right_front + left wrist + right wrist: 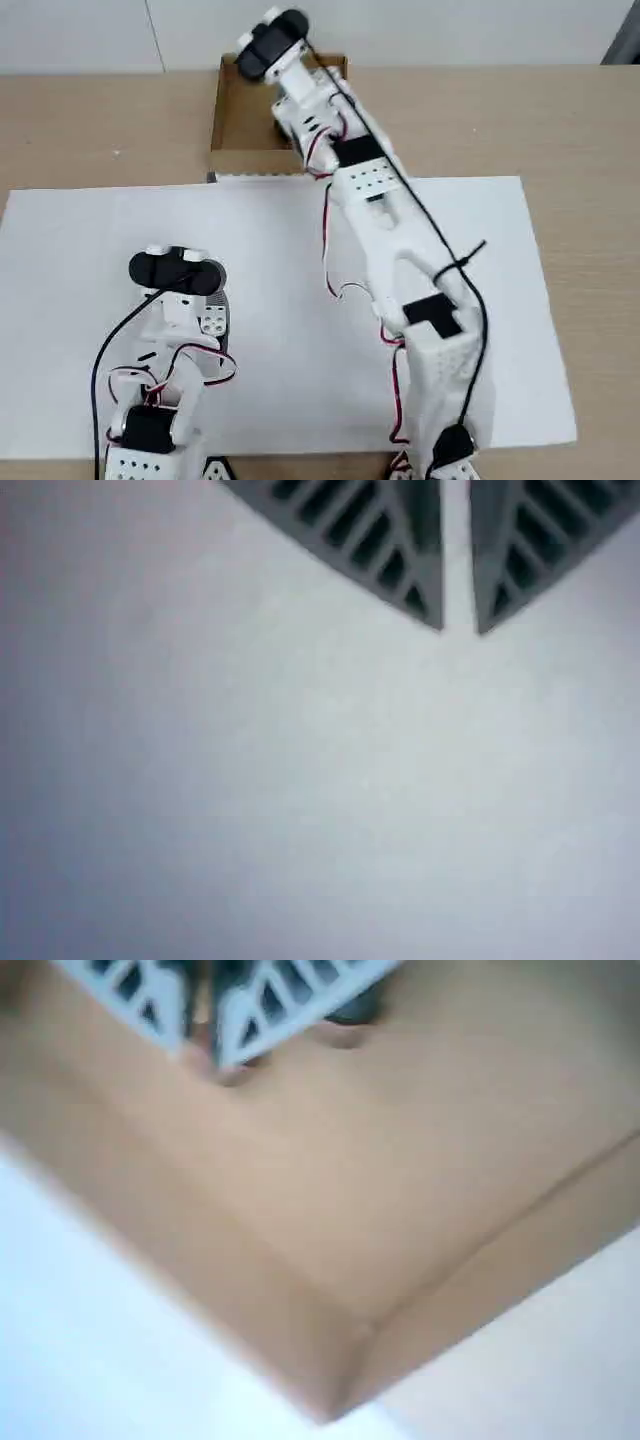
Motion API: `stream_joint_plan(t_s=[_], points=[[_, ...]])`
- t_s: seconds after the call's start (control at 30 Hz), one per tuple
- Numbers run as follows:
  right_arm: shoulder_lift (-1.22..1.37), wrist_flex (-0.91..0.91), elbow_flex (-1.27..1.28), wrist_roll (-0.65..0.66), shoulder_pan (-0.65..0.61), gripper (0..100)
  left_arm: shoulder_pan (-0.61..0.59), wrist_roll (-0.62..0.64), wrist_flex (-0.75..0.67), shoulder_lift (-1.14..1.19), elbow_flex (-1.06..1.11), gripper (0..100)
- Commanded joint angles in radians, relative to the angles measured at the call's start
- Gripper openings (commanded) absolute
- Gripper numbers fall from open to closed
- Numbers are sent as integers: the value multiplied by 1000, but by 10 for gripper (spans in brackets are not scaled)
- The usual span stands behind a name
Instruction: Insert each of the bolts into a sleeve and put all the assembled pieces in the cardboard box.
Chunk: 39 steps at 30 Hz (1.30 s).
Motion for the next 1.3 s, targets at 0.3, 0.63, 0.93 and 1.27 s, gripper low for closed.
stream_joint_plan(t_s=[0.3, 0.63, 0.93, 1.27], points=[[-412, 414, -54, -37, 97, 2, -6, -5, 5, -9, -5, 6], [-607, 788, -54, -236, 292, 2, -6, -5, 5, -9, -5, 6], [-704, 1121, -54, -347, 438, 2, -6, -5, 5, -9, -5, 6], [-840, 1225, -21, -345, 507, 2, -6, -5, 5, -9, -5, 6]])
